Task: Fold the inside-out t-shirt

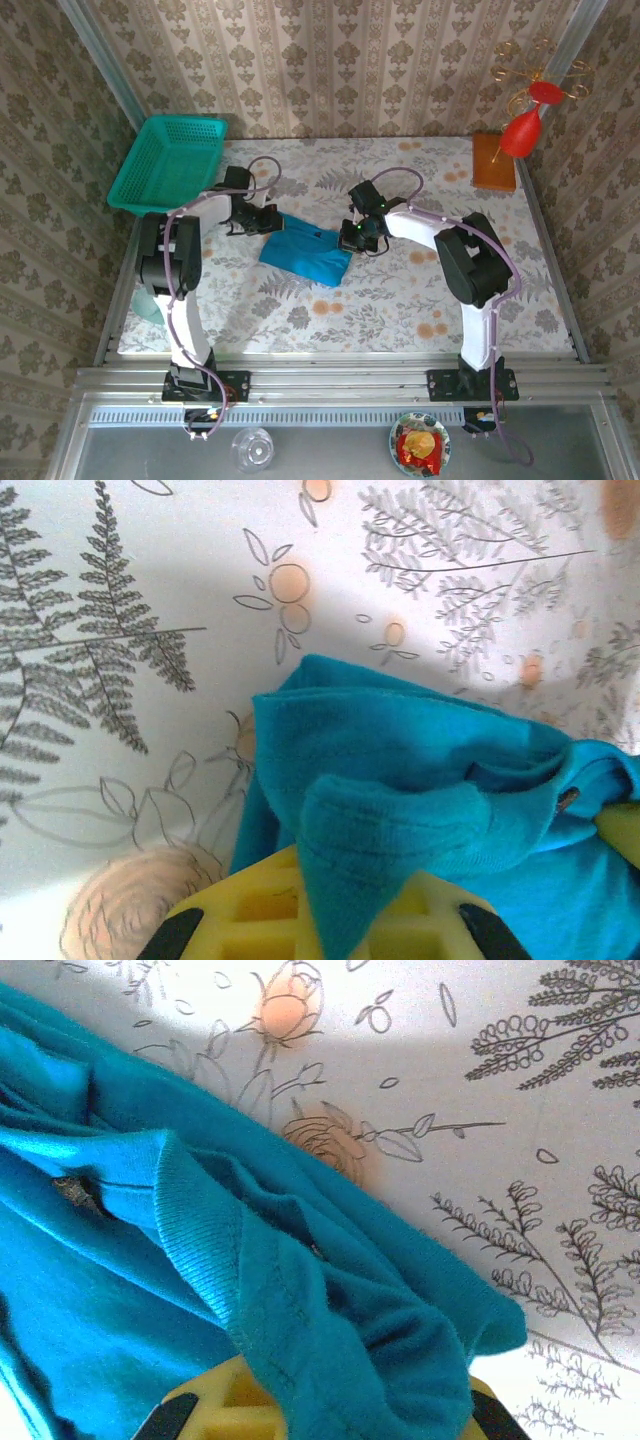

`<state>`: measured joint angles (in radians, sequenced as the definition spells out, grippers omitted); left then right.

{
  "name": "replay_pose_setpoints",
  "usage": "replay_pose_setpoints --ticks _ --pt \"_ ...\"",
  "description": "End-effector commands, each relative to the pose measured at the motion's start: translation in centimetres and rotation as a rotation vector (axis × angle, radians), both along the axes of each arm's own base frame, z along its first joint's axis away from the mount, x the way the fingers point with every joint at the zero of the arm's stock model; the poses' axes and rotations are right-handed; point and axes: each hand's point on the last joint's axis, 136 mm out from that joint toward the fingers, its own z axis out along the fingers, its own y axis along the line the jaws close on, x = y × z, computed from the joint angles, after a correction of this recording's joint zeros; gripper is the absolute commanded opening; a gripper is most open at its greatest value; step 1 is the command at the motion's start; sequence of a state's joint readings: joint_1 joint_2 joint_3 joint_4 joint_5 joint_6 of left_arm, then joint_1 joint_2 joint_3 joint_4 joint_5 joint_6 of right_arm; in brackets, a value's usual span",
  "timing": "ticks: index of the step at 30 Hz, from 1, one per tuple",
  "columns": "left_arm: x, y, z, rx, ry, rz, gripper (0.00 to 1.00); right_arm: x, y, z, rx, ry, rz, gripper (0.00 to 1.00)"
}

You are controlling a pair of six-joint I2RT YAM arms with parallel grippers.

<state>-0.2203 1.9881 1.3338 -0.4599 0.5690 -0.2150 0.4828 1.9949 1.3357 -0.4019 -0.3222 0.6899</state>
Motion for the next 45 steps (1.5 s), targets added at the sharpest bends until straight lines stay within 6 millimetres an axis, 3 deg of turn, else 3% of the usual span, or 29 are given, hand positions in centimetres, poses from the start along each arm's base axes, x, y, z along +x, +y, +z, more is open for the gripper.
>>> replay_pose_setpoints --ticks 1,5,10,13,15,19,23,26,31,35,40,43,45 --pt "1.0 0.9 0.3 0.03 -0.026 -0.011 0.08 -0.9 -1.1 -1.2 -0.027 0.058 -0.033 0.0" --pt "-0.1 1.4 -0.5 0.044 0.013 0.016 0.09 -1.2 -1.6 -1.2 -0.034 0.059 -0.022 0.0" --pt "-3.6 1.2 0.1 0.014 0.07 0.056 0.1 -1.3 -2.9 -0.2 -0.061 0.063 0.002 0.02" --pt "-5.0 0.9 0.6 0.024 0.067 0.048 0.17 -1.6 -3.3 1.3 -0.071 0.062 0.026 0.2" --pt "-5.0 1.9 1.4 0.081 0.058 0.067 0.27 -1.7 -3.3 3.1 -0.066 0.04 0.041 0.34" --pt "-4.0 4.0 4.4 0.163 -0.001 0.117 0.39 -2.5 -3.8 6.4 -0.063 0.008 0.039 0.46" --pt "-3.9 4.3 7.1 0.172 -0.029 0.121 0.42 -4.5 -5.1 8.1 -0.097 0.016 0.004 0.48" --pt "-4.6 2.4 7.8 0.105 -0.018 0.079 0.35 -6.0 -3.9 8.7 -0.053 0.023 0.022 0.47" --pt "-5.5 -1.3 6.4 0.042 0.035 0.011 0.23 -8.5 0.4 8.2 0.106 0.094 0.105 0.4" --pt "-4.5 -1.9 4.0 0.048 0.042 0.015 0.19 -9.2 2.9 6.4 0.205 0.166 0.133 0.36" --pt "-2.3 -0.1 -0.5 0.124 0.104 0.071 0.14 -8.9 2.4 1.9 0.14 0.238 0.103 0.34" --pt "-1.6 0.5 -2.5 0.16 0.149 0.091 0.13 -9.3 0.5 -1.0 0.038 0.296 0.057 0.36" --pt "-1.3 0.5 -3.1 0.157 0.163 0.095 0.13 -9.3 0.2 -1.2 0.026 0.295 0.051 0.39"
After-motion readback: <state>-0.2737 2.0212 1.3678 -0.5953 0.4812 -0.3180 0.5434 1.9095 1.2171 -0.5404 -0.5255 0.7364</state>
